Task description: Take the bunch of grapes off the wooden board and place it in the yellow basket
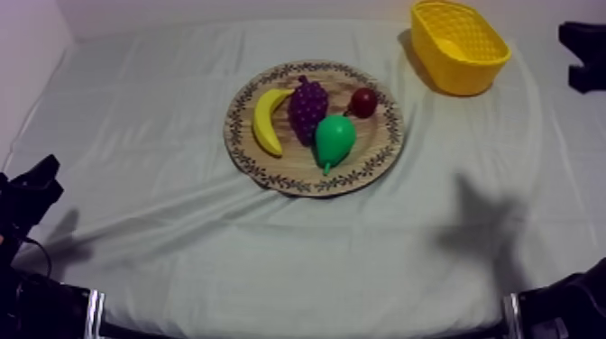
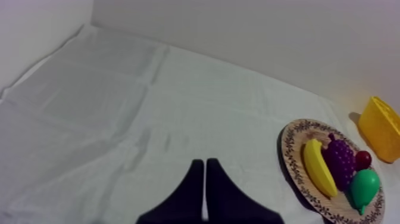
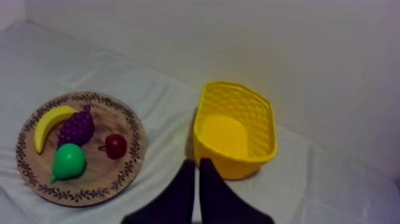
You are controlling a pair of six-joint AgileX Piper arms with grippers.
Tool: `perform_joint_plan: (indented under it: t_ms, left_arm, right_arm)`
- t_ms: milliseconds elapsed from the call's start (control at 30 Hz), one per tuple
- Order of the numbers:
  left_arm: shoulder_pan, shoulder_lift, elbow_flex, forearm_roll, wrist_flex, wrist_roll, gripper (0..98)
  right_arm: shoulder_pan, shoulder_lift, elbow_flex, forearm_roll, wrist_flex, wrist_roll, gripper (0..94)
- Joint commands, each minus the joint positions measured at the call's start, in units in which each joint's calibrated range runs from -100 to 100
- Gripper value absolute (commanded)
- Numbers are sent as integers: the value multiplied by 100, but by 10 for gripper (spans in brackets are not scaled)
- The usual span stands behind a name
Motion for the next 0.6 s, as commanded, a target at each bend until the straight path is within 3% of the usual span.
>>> perform_joint_plan:
  t_ms: [0, 300, 567]
  left_arm:
    - [-1, 0, 3, 0, 0, -1, 1]
    - [-1, 0, 3, 0, 0, -1, 1]
    - [-1, 0, 3, 0, 0, -1, 1]
  right_arm:
    - [-153, 247, -380, 35, 33, -80, 6]
    - [-625, 1368, -1970, 19, 502, -288, 6]
    - [-1096, 2264, -3251, 202, 873, -529, 6]
